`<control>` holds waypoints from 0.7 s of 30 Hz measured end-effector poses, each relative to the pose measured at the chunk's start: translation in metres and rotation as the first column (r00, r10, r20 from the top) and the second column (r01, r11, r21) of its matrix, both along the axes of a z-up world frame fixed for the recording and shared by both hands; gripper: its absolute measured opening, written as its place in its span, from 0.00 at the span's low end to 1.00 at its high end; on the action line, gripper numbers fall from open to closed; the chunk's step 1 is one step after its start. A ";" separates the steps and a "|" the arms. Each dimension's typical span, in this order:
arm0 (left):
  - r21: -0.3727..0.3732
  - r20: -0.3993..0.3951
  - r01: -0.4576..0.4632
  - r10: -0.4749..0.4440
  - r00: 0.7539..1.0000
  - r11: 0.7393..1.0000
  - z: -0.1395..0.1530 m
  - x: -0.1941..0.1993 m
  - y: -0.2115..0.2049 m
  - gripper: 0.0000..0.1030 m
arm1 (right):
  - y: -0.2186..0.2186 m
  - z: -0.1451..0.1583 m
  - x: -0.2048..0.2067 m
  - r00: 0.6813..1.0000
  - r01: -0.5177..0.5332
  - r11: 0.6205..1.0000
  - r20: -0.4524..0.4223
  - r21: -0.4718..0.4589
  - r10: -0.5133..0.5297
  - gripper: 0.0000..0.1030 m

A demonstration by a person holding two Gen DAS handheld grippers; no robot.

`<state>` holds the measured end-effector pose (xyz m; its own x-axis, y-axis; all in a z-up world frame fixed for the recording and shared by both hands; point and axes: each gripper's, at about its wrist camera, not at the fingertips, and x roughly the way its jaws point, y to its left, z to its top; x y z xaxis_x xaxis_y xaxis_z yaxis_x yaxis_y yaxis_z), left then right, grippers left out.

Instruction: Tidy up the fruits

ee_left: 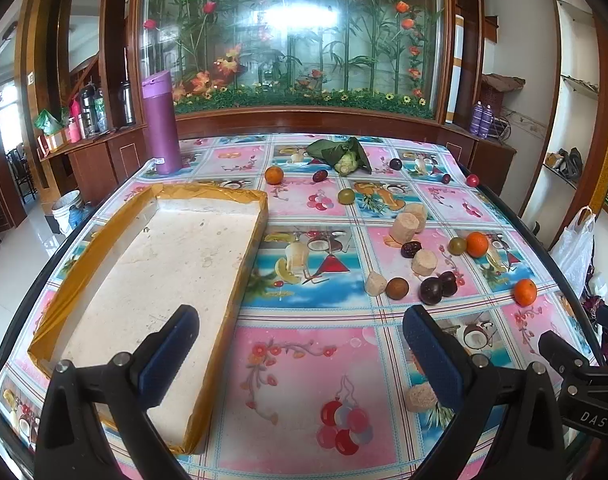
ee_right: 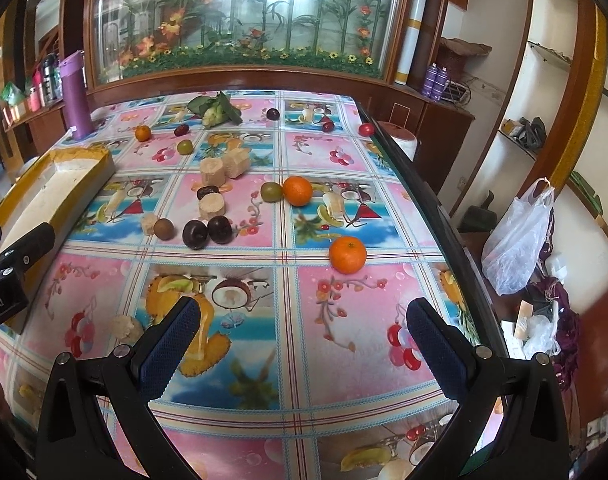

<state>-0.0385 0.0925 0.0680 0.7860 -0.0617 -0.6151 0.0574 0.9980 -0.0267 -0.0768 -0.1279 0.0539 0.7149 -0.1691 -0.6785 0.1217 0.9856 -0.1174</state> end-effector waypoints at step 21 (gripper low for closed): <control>0.075 -0.042 -0.072 0.075 0.996 0.995 -0.008 0.002 -0.021 1.00 | -0.043 -0.002 0.012 0.998 -0.062 0.998 -0.002 -0.002 0.062 1.00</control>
<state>-0.0366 0.0720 0.0605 0.7585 0.0419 -0.6503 -0.0160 0.9988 0.0457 -0.0652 -0.1709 0.0520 0.7224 -0.1262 -0.6798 0.0602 0.9909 -0.1200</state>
